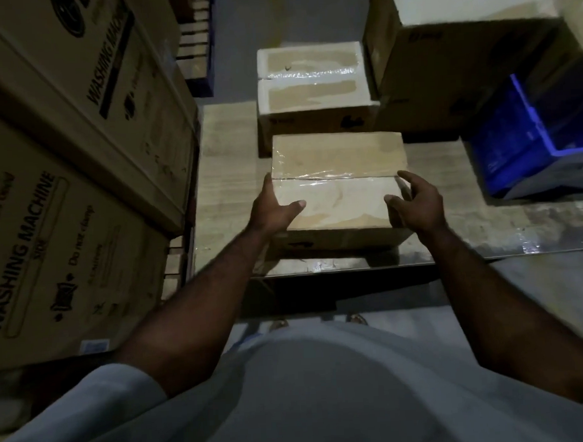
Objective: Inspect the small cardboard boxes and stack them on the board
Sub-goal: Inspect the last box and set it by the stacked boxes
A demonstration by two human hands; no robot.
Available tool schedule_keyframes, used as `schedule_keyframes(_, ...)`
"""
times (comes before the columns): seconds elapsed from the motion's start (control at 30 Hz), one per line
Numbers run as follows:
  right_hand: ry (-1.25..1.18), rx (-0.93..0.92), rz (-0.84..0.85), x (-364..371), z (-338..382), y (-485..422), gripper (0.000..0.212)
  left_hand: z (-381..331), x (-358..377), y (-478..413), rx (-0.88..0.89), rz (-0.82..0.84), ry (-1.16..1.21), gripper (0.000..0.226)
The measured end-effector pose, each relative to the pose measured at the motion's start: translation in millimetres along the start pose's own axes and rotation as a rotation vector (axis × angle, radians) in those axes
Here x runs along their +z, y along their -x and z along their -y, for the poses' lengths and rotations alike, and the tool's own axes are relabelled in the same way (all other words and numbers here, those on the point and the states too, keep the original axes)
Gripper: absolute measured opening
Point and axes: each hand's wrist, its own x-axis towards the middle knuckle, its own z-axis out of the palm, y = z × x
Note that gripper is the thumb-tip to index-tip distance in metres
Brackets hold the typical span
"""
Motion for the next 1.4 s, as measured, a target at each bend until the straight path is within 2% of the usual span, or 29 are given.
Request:
schedule_keyframes(0.13,0.068,-0.089,0.059,-4.7,-15.4,-1.6,0.073,8.3,-1.5,2.6,0.101,0.009,-0.081,0.11)
schedule_keyframes(0.33,0.141,-0.215,0.131,-7.1,-33.5,18.1,0.075,37.5,8.1,33.5,0.185,-0.045,-0.186,0.101)
schedule_keyframes(0.5,0.101,-0.234,0.224,-11.3,-50.4,22.2,0.104,45.1,25.5,51.3,0.16,-0.094,-0.186,0.092)
schedule_keyframes(0.67,0.07,-0.284,0.253,-18.4,-47.8,13.6,0.105,33.8,25.8,53.6,0.153,-0.15,-0.15,0.087)
schedule_keyframes(0.77,0.016,-0.284,0.181,-22.6,-40.3,3.7,0.099,21.3,22.9,53.8,0.156,-0.218,-0.131,0.082)
schedule_keyframes(0.9,0.021,-0.323,-0.025,-35.3,-14.0,-13.1,0.075,-17.0,14.9,51.5,0.169,-0.447,-0.261,0.08)
schedule_keyframes(1.03,0.045,-0.314,-0.186,-48.5,22.4,-23.9,0.065,-61.6,6.0,44.8,0.251,-0.598,-0.3,0.072)
schedule_keyframes(1.1,0.09,-0.294,-0.244,-50.9,35.2,-29.5,0.058,-75.1,3.2,38.0,0.237,-0.646,-0.312,0.066)
schedule_keyframes(1.2,0.131,-0.245,-0.237,-50.5,42.3,-38.2,0.048,-81.3,3.9,25.4,0.235,-0.62,-0.374,0.053)
schedule_keyframes(1.27,0.175,-0.21,-0.157,-48.7,40.2,-46.3,0.047,-79.3,8.9,13.2,0.251,-0.538,-0.413,0.047)
schedule_keyframes(1.4,0.226,-0.16,0.072,-47.1,38.9,-65.0,0.053,-77.3,16.7,-11.0,0.112,-0.361,-0.411,0.057)
